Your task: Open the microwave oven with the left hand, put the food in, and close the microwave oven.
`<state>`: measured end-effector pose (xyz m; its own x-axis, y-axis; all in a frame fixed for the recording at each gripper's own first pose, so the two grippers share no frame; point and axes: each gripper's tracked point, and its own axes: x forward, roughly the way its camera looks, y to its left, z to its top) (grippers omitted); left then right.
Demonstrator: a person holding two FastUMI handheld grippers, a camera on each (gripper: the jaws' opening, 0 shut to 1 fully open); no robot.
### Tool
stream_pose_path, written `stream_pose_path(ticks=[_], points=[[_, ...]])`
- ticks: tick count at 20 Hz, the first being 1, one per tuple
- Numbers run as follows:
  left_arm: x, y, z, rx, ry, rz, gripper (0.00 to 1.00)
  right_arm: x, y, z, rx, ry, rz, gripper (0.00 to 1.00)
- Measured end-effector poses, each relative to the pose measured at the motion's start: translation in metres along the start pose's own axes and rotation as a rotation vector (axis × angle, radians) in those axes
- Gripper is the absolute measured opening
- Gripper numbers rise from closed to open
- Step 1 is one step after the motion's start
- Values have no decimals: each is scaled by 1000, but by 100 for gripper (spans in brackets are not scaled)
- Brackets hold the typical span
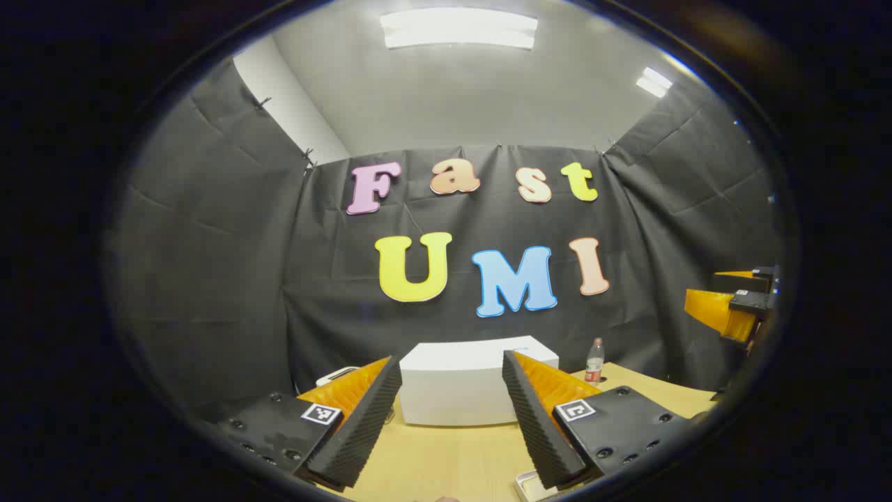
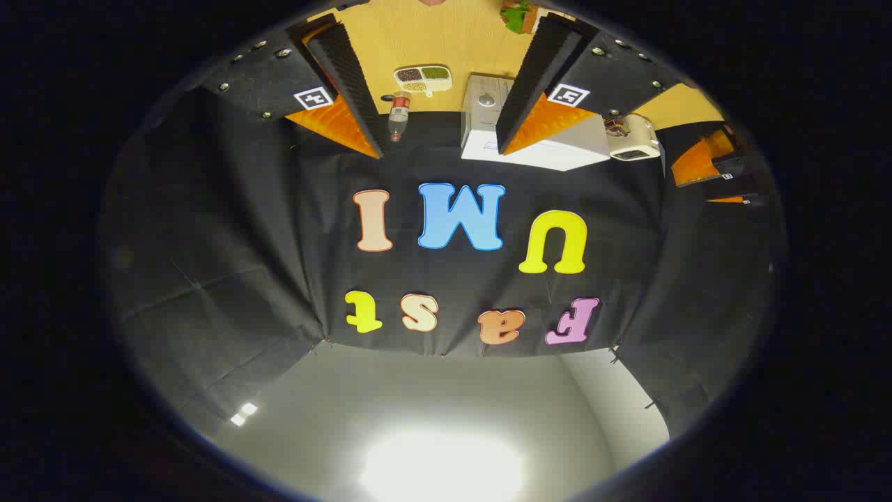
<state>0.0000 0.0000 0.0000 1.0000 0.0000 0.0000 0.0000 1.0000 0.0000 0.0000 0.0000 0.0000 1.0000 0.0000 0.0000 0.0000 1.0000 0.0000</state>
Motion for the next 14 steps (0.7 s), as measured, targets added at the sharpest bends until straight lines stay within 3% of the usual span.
stream_pose_path(ticks=[11,14], points=[[-2,-16,6,1,-10,7,94,-2,-15,-1,7,-1,3,96],[-1,-24,8,-1,-13,11,97,-3,-21,-2,9,-3,11,96]])
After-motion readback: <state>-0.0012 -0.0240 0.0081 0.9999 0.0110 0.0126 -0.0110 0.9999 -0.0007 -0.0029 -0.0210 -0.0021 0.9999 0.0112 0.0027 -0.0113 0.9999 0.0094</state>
